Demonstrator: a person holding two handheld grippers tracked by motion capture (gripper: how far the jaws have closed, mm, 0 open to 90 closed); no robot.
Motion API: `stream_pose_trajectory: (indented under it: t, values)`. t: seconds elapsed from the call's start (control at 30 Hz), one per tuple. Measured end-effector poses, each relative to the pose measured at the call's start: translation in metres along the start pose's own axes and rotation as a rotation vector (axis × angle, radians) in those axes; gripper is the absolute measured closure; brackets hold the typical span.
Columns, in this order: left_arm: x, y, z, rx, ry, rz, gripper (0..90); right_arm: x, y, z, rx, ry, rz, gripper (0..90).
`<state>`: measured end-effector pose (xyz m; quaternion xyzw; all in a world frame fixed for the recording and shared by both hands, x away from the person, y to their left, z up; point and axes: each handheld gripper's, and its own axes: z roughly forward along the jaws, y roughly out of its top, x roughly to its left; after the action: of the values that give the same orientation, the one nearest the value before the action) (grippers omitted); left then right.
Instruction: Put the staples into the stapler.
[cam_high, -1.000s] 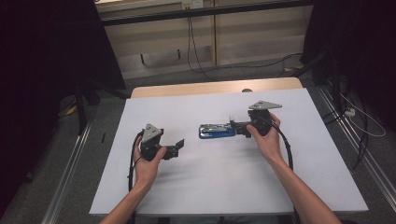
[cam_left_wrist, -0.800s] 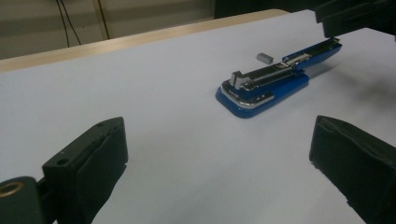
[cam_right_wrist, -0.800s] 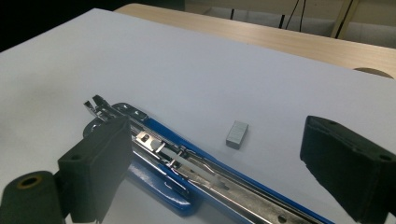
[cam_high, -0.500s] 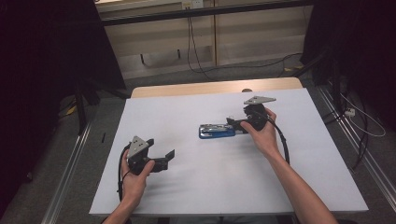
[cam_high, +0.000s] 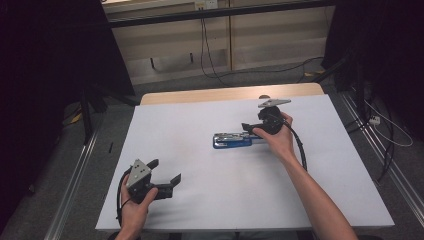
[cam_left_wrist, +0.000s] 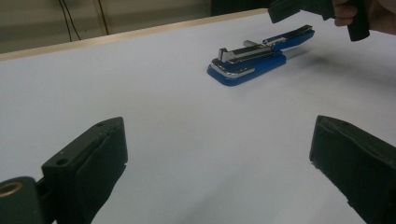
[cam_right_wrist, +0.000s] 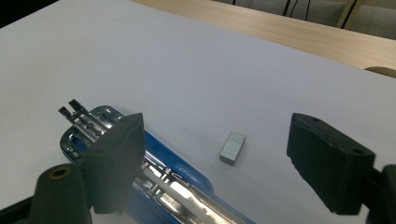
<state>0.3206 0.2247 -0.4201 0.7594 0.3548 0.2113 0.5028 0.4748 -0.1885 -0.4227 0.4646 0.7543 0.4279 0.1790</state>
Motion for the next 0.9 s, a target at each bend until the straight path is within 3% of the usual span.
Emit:
stream_pose_trajectory:
  t: [0.2, 0.33, 0.43, 0.67, 0.83, 0.9]
  values:
    - [0.002, -0.005, -0.004, 0.001, 0.029, 0.002, 4.4, -0.004, 0.002, 0.005, 0.023, 0.000, 0.003, 23.6]
    - [0.002, -0.004, -0.002, 0.009, 0.019, -0.007, 4.4, -0.007, 0.007, 0.008, 0.046, -0.005, 0.001, 27.8]
    - [0.003, -0.005, -0.001, 0.013, 0.010, -0.036, 4.5, -0.010, 0.009, 0.013, 0.078, -0.006, 0.009, 29.0]
    - [0.002, -0.004, 0.000, 0.010, -0.002, -0.008, 4.4, -0.013, 0.011, 0.025, 0.135, -0.003, 0.007, 37.6]
    - [0.003, -0.004, 0.002, 0.020, -0.008, -0.002, 4.4, -0.015, 0.012, 0.032, 0.207, -0.006, 0.014, 44.0]
    - [0.002, -0.003, 0.003, 0.018, -0.010, -0.005, 4.4, -0.015, 0.015, 0.034, 0.211, -0.003, 0.012, 46.3]
